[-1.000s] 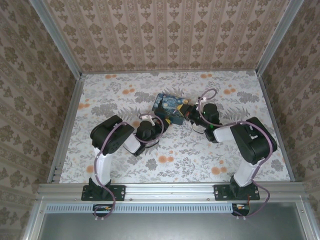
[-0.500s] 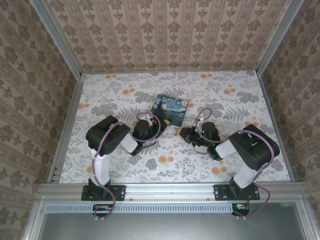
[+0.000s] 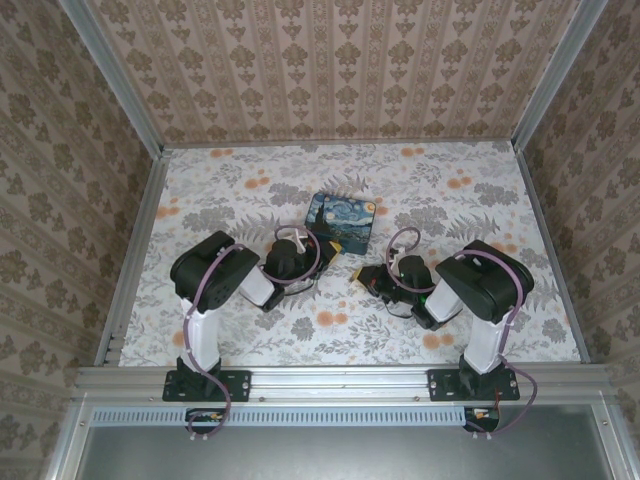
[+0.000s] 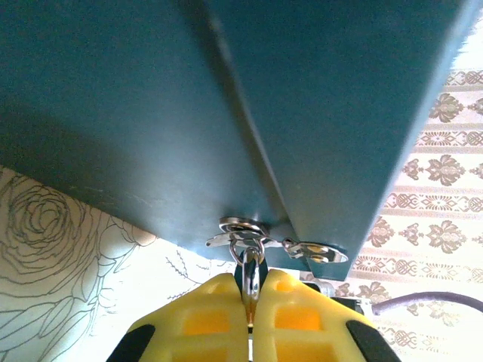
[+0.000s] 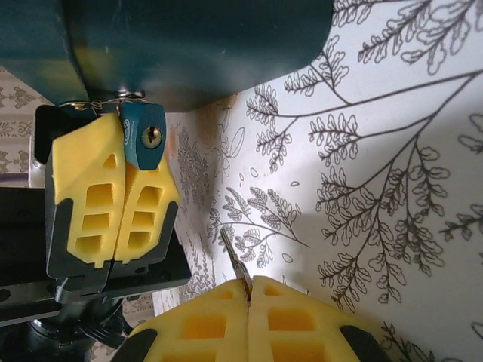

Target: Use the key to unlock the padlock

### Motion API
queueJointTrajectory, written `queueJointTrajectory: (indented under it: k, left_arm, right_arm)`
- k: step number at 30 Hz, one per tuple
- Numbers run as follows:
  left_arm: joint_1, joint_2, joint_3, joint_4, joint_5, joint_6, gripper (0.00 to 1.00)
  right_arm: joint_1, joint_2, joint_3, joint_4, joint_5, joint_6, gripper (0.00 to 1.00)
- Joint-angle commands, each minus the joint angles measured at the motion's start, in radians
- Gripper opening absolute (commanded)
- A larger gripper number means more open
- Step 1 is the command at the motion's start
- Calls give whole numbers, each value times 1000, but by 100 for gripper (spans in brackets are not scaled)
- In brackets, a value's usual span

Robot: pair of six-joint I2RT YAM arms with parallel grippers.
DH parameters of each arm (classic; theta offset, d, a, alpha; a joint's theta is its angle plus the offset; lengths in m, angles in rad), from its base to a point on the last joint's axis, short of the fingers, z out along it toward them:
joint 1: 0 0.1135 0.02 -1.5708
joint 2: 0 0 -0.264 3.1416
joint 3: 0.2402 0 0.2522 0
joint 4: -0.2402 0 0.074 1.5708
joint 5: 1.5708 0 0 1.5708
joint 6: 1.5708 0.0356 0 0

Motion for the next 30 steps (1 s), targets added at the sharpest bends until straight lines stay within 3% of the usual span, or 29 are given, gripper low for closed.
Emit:
queueJointTrajectory:
  k: [1,20,30]
  left_arm:
    - [14,-35,12,29,54,-11,0]
    - [100,-18,66,34,358,78,0]
    - [100,-12,72,34,381,78,0]
  right_arm:
    - [2,6,1,51,25,7,0]
    - [-12,-87,37,-80,-31,-7,0]
    - [-12,-91,54,-83,-24,4,0]
